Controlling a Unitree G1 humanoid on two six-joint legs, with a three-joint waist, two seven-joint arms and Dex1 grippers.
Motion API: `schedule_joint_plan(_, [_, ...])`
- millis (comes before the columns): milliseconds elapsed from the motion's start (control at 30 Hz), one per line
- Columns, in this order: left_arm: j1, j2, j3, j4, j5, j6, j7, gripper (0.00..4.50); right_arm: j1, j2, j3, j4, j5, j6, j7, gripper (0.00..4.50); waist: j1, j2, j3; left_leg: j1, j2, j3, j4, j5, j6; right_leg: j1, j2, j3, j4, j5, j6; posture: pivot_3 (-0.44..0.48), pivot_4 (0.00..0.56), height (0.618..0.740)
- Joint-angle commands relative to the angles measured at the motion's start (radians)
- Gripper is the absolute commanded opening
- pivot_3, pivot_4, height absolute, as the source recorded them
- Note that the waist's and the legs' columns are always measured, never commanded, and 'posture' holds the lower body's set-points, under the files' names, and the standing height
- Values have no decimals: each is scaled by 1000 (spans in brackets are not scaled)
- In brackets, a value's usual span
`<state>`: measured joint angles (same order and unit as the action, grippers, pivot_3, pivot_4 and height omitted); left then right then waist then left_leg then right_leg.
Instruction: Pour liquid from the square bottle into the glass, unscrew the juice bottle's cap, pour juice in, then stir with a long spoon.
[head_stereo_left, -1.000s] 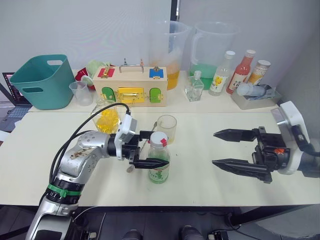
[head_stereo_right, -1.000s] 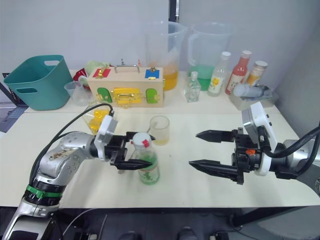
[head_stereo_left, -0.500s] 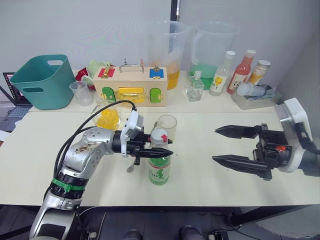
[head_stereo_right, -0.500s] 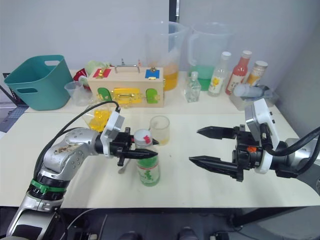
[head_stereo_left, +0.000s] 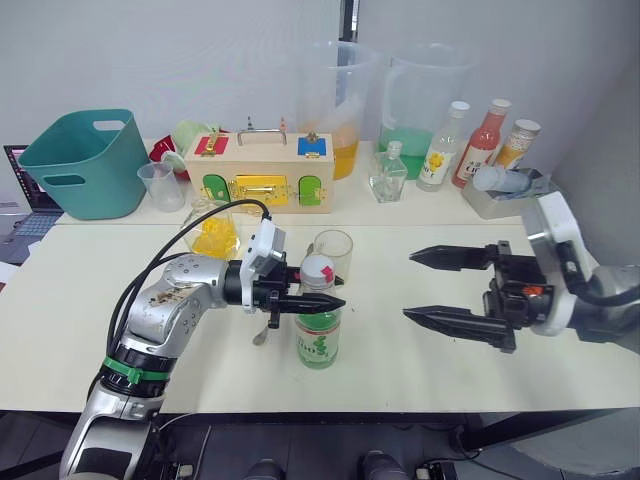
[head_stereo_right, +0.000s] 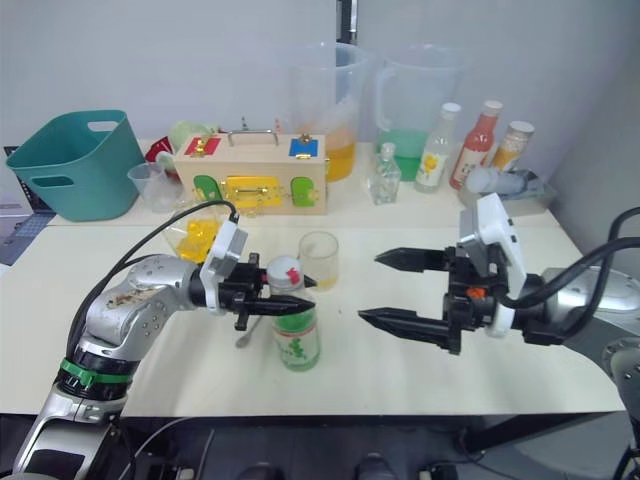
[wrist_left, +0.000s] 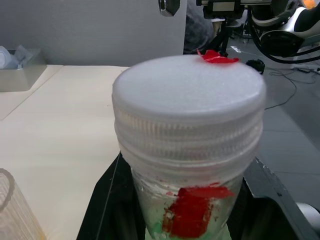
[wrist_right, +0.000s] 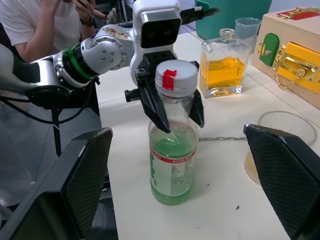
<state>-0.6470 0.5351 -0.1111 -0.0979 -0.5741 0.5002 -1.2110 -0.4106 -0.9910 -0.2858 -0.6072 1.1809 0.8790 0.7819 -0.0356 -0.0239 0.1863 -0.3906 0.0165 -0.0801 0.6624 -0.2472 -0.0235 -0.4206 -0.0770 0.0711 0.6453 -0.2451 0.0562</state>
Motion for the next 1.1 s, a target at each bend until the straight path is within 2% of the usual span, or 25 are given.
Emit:
schedule_joint_plan(33, [-33,-10,31,-25,-2,-22,30,1370,-53,37,32,-21,-8,-13,-78,4500,-1,0,0,0,0,0,0,0,0,0,0,0,0,0,0,0,150,740])
schedule_joint_plan(200, [-9,-24,15,-55,20,-21,77,1370,-105,122,123,-13,-127,-26,-209,4500,-2,0,0,0,0,0,0,0,0,-1,0,0,1,0,0,0,150,740])
schedule_joint_plan(400, [15,-72,3,-80,68,-33,173,1370,-140,250,160,-37,-149,-6,-373,4500,-1,0,0,-1,0,0,0,0,0,-1,0,0,1,0,0,0,150,740])
schedule_joint_plan(600, [20,-102,-5,-78,96,-37,219,1369,-142,303,186,-60,-162,24,-480,4500,7,0,0,0,-1,-1,0,0,0,-1,-1,0,1,0,0,0,150,740])
schedule_joint_plan(1100, [44,-107,-47,-80,129,-33,246,1367,-158,373,243,-95,-192,49,-571,4500,9,1,-1,1,-1,-1,1,0,0,1,0,0,1,0,0,0,150,740])
